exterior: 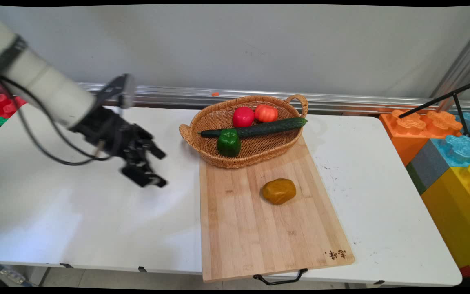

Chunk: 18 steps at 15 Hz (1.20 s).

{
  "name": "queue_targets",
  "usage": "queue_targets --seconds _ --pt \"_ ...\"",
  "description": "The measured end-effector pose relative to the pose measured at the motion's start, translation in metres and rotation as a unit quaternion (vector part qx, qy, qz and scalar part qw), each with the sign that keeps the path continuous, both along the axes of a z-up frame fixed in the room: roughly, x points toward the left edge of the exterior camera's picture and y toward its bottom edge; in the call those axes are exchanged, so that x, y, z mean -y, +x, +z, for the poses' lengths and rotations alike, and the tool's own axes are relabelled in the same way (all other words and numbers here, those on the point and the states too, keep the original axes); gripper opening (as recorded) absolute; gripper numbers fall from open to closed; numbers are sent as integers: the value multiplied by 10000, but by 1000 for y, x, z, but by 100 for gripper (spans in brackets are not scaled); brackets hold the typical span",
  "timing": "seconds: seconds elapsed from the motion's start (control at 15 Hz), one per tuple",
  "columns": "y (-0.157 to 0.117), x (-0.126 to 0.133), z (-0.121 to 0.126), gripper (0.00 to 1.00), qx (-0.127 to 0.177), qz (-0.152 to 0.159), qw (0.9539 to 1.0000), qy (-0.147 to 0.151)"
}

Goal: Pick up the potato from the cutting board

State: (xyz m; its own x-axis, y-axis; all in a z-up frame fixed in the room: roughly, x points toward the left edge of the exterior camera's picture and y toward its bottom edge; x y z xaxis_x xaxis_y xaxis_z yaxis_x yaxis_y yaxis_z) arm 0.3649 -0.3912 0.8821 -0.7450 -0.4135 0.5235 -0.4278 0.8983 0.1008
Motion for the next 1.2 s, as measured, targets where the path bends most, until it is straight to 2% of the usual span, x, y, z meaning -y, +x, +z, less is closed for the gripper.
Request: queue_targets --seconds 0.33,0.6,0.87,1.2 --pt "-98 18 -8 100 -313 6 9994 -146" --pt "-155 34 -18 100 -374 65 9988 -299" --pt "-185 43 -35 100 -361 155 9986 -352" --pt "-217 53 -67 100 -318 256 9983 -420"
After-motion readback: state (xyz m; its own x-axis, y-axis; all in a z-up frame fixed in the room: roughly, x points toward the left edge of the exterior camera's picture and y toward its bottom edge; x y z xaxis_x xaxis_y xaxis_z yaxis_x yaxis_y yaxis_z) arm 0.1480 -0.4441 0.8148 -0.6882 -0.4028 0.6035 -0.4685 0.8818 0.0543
